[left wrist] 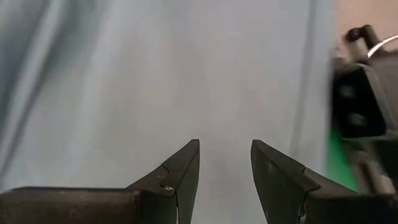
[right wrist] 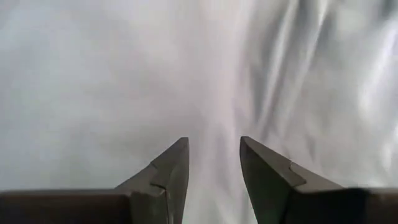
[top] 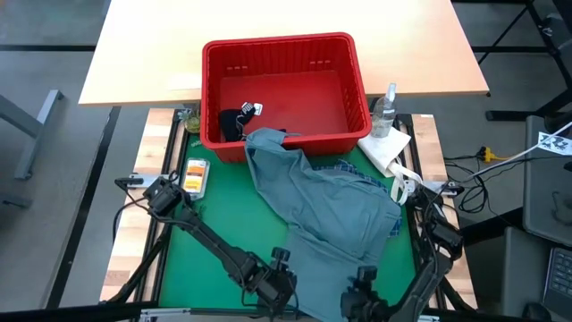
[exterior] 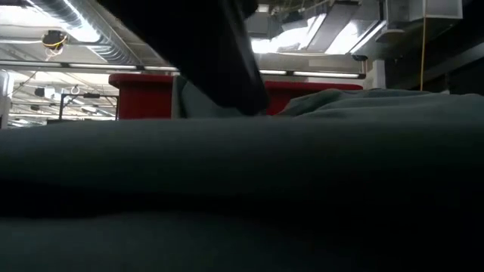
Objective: Fold Laundry from Bin
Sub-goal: Fold the blue pants on top of the blue shirt
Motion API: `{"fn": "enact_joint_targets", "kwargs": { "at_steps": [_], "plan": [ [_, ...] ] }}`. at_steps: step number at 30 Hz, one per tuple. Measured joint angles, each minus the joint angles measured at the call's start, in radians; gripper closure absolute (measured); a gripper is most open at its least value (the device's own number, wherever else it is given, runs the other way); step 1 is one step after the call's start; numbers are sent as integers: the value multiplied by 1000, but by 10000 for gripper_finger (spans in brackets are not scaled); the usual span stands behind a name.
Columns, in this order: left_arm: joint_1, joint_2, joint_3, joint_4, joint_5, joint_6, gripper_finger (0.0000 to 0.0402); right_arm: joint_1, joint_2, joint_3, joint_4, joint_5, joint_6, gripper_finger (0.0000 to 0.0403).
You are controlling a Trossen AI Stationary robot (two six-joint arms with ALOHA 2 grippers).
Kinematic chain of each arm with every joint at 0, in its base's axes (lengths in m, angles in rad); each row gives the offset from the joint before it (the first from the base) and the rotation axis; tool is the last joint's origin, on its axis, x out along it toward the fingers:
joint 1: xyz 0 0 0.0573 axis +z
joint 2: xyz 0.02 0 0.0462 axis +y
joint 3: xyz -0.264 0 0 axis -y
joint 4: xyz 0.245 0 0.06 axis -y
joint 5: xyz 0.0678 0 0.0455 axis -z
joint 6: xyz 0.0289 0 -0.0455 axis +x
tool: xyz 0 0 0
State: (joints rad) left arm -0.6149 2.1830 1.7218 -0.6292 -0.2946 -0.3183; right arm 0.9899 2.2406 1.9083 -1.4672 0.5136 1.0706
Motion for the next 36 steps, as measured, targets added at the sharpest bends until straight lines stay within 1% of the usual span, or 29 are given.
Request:
{"fn": "enact_joint_targets", "kwargs": {
  "at_steps": [2,4,6,8,10,13,18,21,24,26,30,36],
  "plan": [
    [-13,0,0,0,2,-21,263,12,2,-10,100,110,-5,260],
    [-23,0,0,-1,1,-46,263,14,13,-19,206,168,-37,260],
    [-33,1,0,-5,1,-76,262,10,27,-25,293,166,-106,260],
    [-45,4,0,-23,1,-106,262,3,43,-26,349,135,-168,260],
    [-58,5,-3,-47,1,-131,262,2,57,-26,377,103,-192,260],
    [-75,5,-35,-45,2,-178,262,4,75,-26,375,91,-193,260],
    [-99,5,-120,-28,43,-263,262,4,89,-26,367,-20,-190,260],
    [-106,0,-164,27,68,-300,262,4,87,-26,366,-35,-190,260],
    [-113,-1,-183,108,86,-303,262,5,87,-26,358,-41,-190,260],
    [-119,1,-186,156,93,-302,262,5,87,-25,345,-64,-190,260],
    [-127,5,-188,228,111,-303,262,5,87,16,266,-97,-190,260],
    [-138,6,-189,283,163,-328,263,6,87,161,80,-61,-213,260]
  ]
}}
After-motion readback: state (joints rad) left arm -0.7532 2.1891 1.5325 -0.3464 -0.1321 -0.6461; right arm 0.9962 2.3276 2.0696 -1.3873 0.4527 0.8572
